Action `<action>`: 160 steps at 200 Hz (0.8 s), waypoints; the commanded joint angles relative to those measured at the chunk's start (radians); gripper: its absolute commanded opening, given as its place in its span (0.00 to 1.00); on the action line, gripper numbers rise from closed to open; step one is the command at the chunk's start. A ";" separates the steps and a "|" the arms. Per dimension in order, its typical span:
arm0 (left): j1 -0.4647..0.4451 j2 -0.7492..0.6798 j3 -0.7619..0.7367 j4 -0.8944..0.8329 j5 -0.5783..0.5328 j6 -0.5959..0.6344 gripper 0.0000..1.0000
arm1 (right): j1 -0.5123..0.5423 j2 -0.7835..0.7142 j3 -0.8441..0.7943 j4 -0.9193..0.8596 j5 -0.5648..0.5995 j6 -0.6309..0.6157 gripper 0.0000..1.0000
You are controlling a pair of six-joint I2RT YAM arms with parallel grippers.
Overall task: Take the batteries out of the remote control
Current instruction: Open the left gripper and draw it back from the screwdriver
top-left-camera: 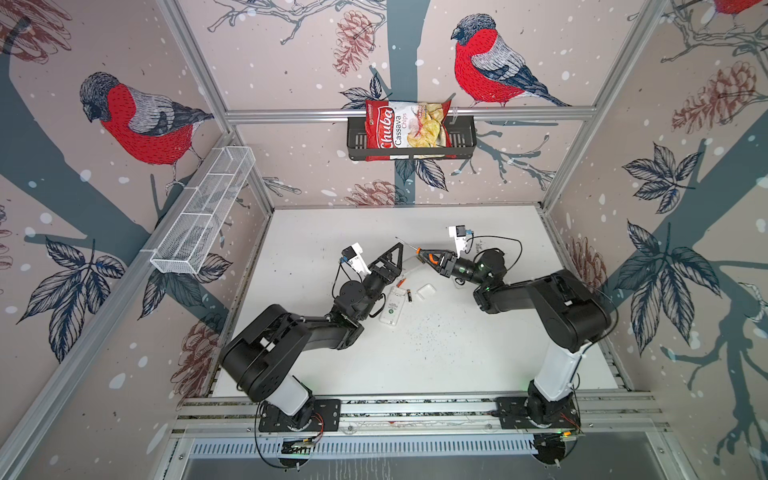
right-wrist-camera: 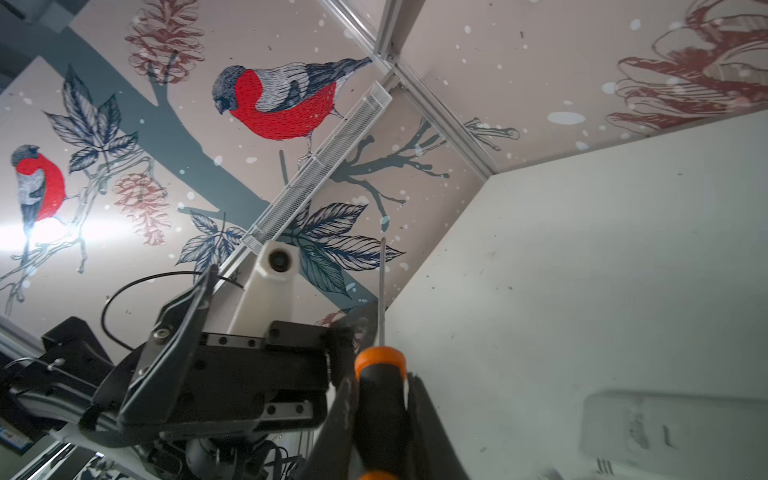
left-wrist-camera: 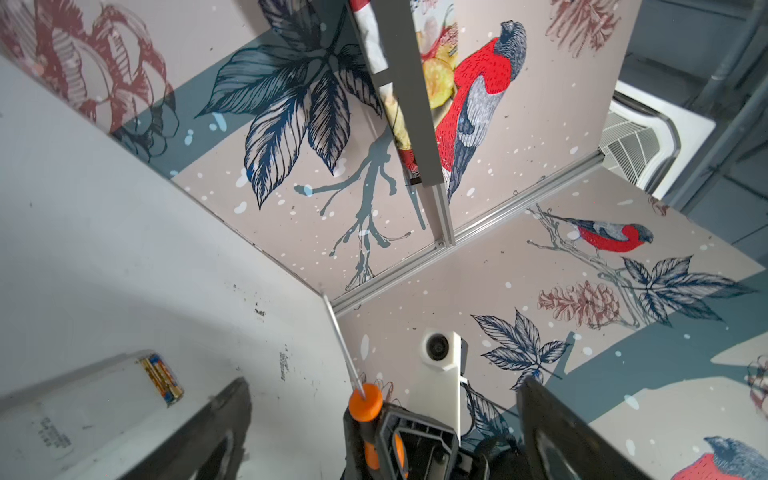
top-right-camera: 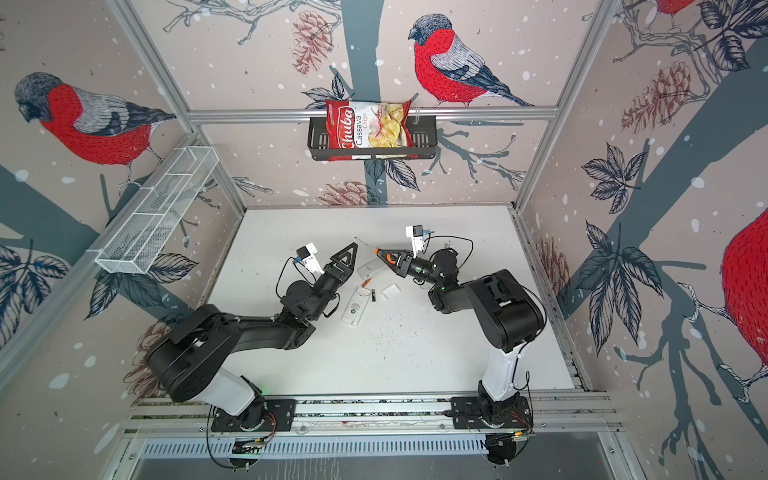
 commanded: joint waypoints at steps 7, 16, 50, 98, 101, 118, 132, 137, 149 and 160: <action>0.006 -0.110 0.007 -0.300 -0.014 0.265 0.97 | -0.048 -0.124 -0.010 -0.449 0.027 -0.237 0.00; 0.004 -0.139 0.013 -0.388 -0.032 0.333 0.97 | -0.065 -0.170 -0.018 -0.543 0.058 -0.277 0.00; 0.004 -0.143 0.105 -0.761 -0.080 0.547 0.96 | -0.125 -0.287 -0.044 -0.791 0.178 -0.353 0.00; 0.005 0.014 0.248 -1.068 -0.106 0.644 0.96 | -0.146 -0.342 -0.091 -0.833 0.209 -0.354 0.00; 0.006 0.027 0.263 -1.085 -0.107 0.644 0.96 | -0.146 -0.343 -0.091 -0.833 0.208 -0.352 0.00; 0.004 0.105 0.343 -1.168 -0.082 0.666 0.96 | -0.146 -0.348 -0.095 -0.836 0.206 -0.352 0.00; 0.003 0.166 0.393 -1.201 -0.042 0.687 0.96 | -0.147 -0.352 -0.096 -0.846 0.208 -0.357 0.00; 0.004 0.184 0.408 -1.214 -0.038 0.689 0.96 | -0.146 -0.354 -0.096 -0.850 0.210 -0.360 0.00; 0.005 0.228 0.441 -1.239 -0.047 0.693 0.96 | -0.147 -0.358 -0.097 -0.856 0.212 -0.363 0.00; 0.004 0.259 0.462 -1.252 -0.052 0.700 0.96 | -0.146 -0.362 -0.098 -0.857 0.212 -0.365 0.00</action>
